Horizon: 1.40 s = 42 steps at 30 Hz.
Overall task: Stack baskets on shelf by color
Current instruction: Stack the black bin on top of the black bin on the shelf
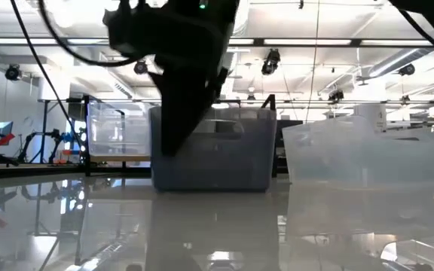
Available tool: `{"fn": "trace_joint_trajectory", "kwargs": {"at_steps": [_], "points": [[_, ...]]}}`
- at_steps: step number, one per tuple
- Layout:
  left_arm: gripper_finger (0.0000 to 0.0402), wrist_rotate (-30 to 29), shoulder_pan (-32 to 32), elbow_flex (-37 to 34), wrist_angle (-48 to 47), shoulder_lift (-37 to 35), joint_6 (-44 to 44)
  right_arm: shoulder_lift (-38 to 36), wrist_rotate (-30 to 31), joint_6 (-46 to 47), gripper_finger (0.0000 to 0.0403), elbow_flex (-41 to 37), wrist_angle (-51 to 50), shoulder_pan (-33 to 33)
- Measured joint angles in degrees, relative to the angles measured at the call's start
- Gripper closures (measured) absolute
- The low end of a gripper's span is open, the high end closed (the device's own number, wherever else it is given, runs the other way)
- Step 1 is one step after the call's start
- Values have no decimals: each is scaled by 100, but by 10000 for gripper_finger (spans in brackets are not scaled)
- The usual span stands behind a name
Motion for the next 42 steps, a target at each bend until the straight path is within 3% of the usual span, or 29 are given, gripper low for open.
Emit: {"fn": "trace_joint_trajectory", "kwargs": {"at_steps": [7,10,12,16,19,22,26,31,35,42], "points": [[204,0,79,-2,3,0,-8,-688,62,-528,233,-132,-599,72],[204,12,251,-2,4,0,-10,-1309,213,-351,204,-779,-525,317],[204,218,471,-2,7,0,-8,-1840,673,31,195,-1530,-383,588],[204,1540,1218,69,-231,0,-7,-2981,1653,1437,193,-3391,318,1301],[204,2659,1910,376,-1214,0,-25,-3717,2092,2658,198,-4631,1186,1915],[204,3366,2560,782,-2413,84,-81,-4215,2593,3486,203,-5642,2227,2522],[204,4751,3294,1322,-3295,411,-142,-4563,3358,3849,211,-6629,3164,3143],[204,6277,3812,1859,-3980,1087,-171,-4819,3794,4340,221,-7367,3289,3491],[204,6398,3955,2227,-4214,1512,-157,-4970,3797,4534,231,-7672,3319,3513],[204,5774,3956,2781,-4364,2103,-233,-5118,3792,4109,248,-7793,3326,3513]]}}
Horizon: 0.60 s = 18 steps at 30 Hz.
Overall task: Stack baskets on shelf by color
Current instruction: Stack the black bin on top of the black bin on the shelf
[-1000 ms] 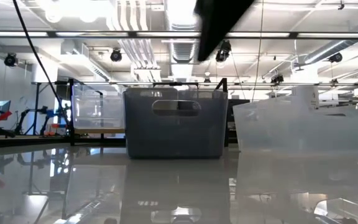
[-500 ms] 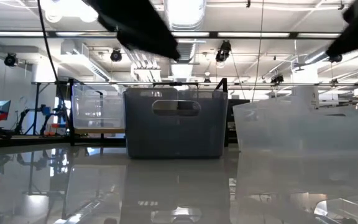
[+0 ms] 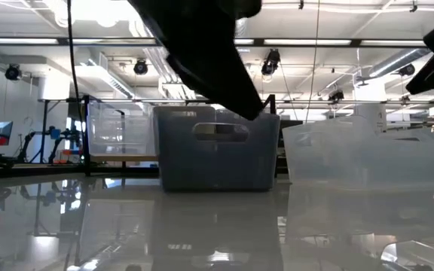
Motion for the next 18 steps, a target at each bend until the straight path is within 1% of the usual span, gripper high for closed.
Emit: {"fn": "trace_joint_trajectory", "kwargs": {"at_steps": [2,7,11,14,18], "points": [[204,-290,8,189,-124,83,-86,-48,-14,-248,252,0,-11,0],[204,-642,-40,852,-595,132,-248,-210,-40,-761,264,0,-67,16],[204,-1246,-60,1179,-1213,71,-260,-366,1,-966,275,0,-296,22],[204,-1242,65,1087,-1292,165,-484,-456,4,-920,282,0,-504,22],[204,-801,251,893,-1328,303,-956,-491,2,-897,290,-4,-549,22]]}}
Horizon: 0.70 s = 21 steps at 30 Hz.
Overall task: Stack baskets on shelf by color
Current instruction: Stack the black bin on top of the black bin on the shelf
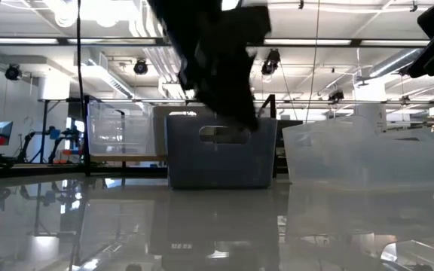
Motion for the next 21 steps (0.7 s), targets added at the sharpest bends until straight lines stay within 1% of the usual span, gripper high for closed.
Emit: {"fn": "trace_joint_trajectory", "kwargs": {"at_steps": [3,6,9,12,13,15,18,21], "points": [[212,35,40,-160,-74,170,-299,9,2,0,295,0,3,0],[244,35,47,-201,-56,250,-317,11,2,39,300,-4,1,0],[300,127,47,-191,-199,275,-315,11,2,42,305,-9,-6,2],[373,329,1,-101,-316,283,-307,11,2,42,310,-9,-4,2],[386,403,-35,-33,-394,276,-287,11,0,42,312,-9,-4,2],[393,494,-151,143,-596,264,-242,11,0,43,314,-9,-6,2],[400,493,-425,548,-1100,261,97,11,0,42,317,-9,-6,2],[401,346,-694,1055,-1585,259,326,11,0,28,315,-10,-7,2]]}}
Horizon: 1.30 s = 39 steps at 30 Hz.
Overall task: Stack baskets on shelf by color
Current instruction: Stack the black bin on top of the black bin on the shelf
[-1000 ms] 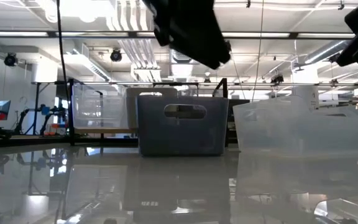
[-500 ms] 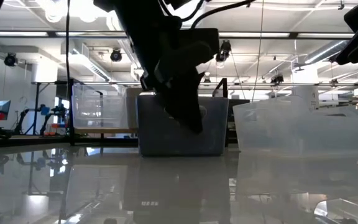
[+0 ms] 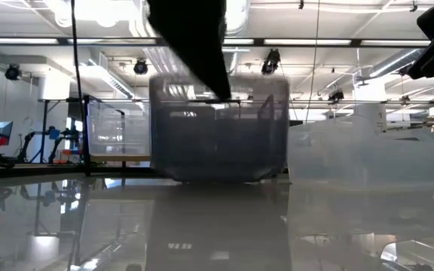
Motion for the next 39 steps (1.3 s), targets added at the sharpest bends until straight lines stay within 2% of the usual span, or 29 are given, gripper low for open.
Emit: {"fn": "trace_joint_trajectory", "kwargs": {"at_steps": [9,16,20,34,39], "points": [[401,-1595,-409,1508,-1323,-13,278,0,0,-33,322,-1,-19,-1],[401,-2399,-322,2309,-1602,-15,1331,0,0,-39,328,-1,-35,0],[401,-2780,44,2551,-1678,-39,2094,0,0,-152,326,-1,-45,0],[401,-2734,2787,2476,-1515,-172,4283,2,1,-255,335,-1,-47,0],[402,-1649,3224,2132,-1143,-161,4789,2,0,-248,330,-1,-47,0]]}}
